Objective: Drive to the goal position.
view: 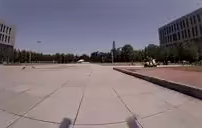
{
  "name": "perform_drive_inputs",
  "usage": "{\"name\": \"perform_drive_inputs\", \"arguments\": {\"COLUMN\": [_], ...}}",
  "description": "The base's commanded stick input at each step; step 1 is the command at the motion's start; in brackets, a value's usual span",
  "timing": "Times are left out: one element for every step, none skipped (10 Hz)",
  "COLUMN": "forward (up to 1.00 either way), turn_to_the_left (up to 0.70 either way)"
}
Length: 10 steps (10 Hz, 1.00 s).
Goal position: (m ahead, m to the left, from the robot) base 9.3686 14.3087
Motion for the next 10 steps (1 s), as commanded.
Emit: {"name": "perform_drive_inputs", "arguments": {"forward": [1.0,1.0,1.0,1.0,1.0,1.0,1.0,1.0,1.0,1.0], "turn_to_the_left": [0.24,0.0,0.0,0.0,0.0,0.0,0.0,0.0,0.0,0.0]}}
